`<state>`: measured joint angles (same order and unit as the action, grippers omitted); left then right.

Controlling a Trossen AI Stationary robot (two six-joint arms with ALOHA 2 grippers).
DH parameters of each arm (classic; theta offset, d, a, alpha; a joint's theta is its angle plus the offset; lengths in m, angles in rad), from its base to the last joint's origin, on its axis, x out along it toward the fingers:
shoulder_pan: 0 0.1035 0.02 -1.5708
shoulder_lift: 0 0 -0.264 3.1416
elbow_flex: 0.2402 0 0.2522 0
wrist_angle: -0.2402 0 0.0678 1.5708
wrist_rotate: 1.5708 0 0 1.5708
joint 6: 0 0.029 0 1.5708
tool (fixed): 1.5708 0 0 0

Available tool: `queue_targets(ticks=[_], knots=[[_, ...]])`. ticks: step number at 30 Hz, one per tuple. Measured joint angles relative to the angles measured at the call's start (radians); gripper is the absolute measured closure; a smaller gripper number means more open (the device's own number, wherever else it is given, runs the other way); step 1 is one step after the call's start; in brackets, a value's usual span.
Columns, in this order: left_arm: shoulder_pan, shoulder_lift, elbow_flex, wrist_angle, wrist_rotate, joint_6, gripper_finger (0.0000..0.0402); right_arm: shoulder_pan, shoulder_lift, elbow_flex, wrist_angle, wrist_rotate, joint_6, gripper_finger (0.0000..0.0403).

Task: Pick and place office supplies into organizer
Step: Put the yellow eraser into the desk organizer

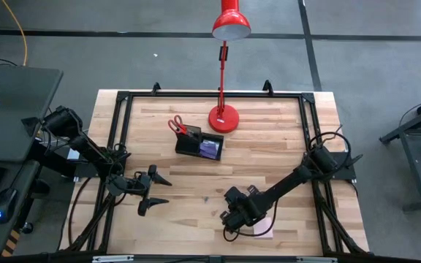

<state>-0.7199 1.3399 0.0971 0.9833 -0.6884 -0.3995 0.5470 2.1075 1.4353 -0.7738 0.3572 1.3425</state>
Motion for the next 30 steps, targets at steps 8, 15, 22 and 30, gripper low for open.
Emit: queue_targets(ticks=[8, 15, 22, 30], knots=[[0.0, 0.0, 0.0, 0.0, 0.0, 0.0, 0.0089, 0.001, 0.002, -0.003, 0.021, 0.058, -0.033, 0.0388], [0.0, 0.0, 0.0, -0.014, -0.004, 0.001, 0.0089, 0.0, 0.013, 0.026, 0.065, 0.173, -0.09, 0.0402], [0.0, 0.0, 0.0, -0.013, -0.004, -0.011, 0.0089, 0.005, 0.013, 0.091, 0.051, 0.156, -0.156, 0.04], [0.0, 0.0, 0.0, -0.016, -0.004, -0.02, 0.0089, 0.045, 0.009, 0.296, -0.13, 0.228, -0.18, 0.0401]])
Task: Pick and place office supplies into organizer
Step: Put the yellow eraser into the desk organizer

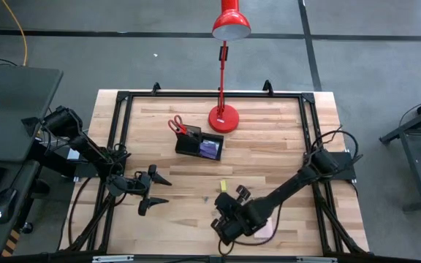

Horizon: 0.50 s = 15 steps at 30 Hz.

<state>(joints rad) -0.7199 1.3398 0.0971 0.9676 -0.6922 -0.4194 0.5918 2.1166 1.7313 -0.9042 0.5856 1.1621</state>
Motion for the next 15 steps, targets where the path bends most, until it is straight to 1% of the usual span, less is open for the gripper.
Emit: queue_targets(ticks=[2, 4, 5, 7, 9, 12, 15], knots=[[0.0, 0.0, 0.0, -0.001, 0.0, 0.0, 0.0089, 0.012, -0.003, 0.046, -0.042, 0.031, 0.012, 0.0402], [0.0, 0.0, 0.0, 0.0, 0.001, 0.001, 0.0089, 0.018, -0.003, 0.067, -0.025, 0.038, 0.009, 0.0403], [0.0, 0.0, 0.0, 0.0, 0.005, 0.001, 0.0089, 0.016, -0.003, 0.067, 0.002, 0.032, 0.001, 0.0401], [0.0, 0.0, 0.0, 0.001, 0.007, 0.003, 0.0089, 0.001, 0.0, 0.049, 0.079, -0.039, -0.025, 0.0391], [0.0, 0.0, 0.0, 0.001, 0.007, 0.003, 0.0089, -0.02, 0.019, 0.021, 0.125, -0.099, -0.042, 0.0369], [0.0, 0.0, 0.0, 0.001, 0.007, 0.003, 0.0089, -0.042, 0.051, -0.001, 0.121, -0.138, -0.062, 0.0319], [0.0, 0.0, 0.0, 0.001, 0.009, 0.003, 0.0089, -0.059, 0.059, 0.0, 0.068, -0.129, -0.06, 0.0263]])
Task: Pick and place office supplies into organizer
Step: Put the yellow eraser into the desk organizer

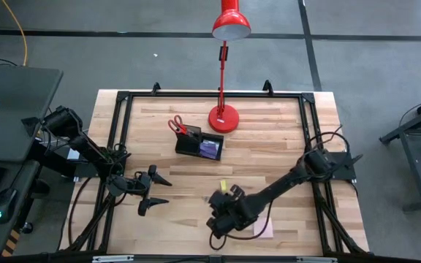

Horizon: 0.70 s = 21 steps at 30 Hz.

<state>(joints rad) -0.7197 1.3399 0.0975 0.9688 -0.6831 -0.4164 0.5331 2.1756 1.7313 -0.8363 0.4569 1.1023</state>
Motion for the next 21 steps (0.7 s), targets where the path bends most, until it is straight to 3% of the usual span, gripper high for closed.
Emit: queue_targets(ticks=[4, 8, 21], knots=[[0.0, 0.0, 0.0, -0.001, -0.001, 0.0, 0.0089, -0.036, 0.025, -0.003, -0.052, 0.024, -0.003, 0.0203], [0.0, 0.0, 0.0, -0.006, -0.002, -0.005, 0.0089, -0.074, 0.05, 0.0, -0.062, 0.062, -0.031, 0.018], [0.0, 0.0, 0.001, -0.023, 0.013, -0.01, 0.0089, -0.123, 0.113, -0.001, -0.122, 0.072, 0.083, 0.0239]])
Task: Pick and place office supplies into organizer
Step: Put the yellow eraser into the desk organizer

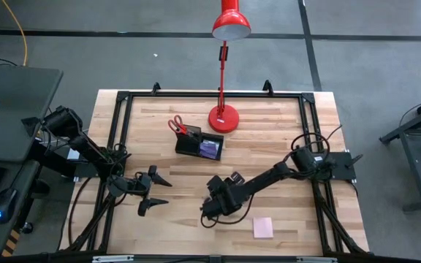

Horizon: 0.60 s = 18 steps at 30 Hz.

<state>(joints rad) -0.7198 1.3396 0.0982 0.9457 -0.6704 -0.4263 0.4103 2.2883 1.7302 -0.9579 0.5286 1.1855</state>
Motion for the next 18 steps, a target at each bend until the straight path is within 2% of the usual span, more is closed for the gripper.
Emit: queue_targets(ticks=[4, 9, 14, 18], knots=[[0.0, 0.0, 0.0, -0.003, 0.0, 0.0, 0.0089, 0.003, 0.0, 0.001, -0.003, 0.026, -0.015, 0.0245], [0.0, 0.0, 0.0, -0.003, 0.0, 0.0, 0.0089, 0.019, 0.0, 0.011, -0.019, 0.113, 0.019, 0.023], [0.0, 0.0, 0.0, -0.006, -0.001, 0.0, 0.0089, 0.032, 0.0, 0.011, -0.101, 0.192, 0.15, 0.0208], [0.0, 0.0, 0.0, -0.007, -0.001, 0.0, 0.0089, 0.078, -0.001, 0.004, -0.083, 0.283, 0.251, 0.0197]])
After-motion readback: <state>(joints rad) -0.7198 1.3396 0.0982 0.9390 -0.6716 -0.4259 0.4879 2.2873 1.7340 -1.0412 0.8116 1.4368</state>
